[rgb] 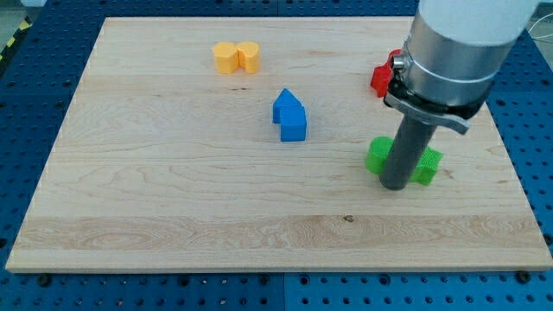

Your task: Move the green circle towards right side of blue cube

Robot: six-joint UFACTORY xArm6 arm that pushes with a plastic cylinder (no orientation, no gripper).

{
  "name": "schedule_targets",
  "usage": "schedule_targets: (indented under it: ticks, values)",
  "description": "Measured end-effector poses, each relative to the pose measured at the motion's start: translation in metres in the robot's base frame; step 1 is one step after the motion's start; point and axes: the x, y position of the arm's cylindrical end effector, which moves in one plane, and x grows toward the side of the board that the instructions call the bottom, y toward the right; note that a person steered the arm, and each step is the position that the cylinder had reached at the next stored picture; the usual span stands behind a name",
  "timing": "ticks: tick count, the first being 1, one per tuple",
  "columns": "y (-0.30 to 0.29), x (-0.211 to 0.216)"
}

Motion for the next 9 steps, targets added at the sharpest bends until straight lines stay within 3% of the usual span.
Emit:
schedule_targets:
  ticks: [3,8,9]
  values:
    - [0.040,-0.020]
    - [-0.043,-0.060]
    - [-0.040,-0.042]
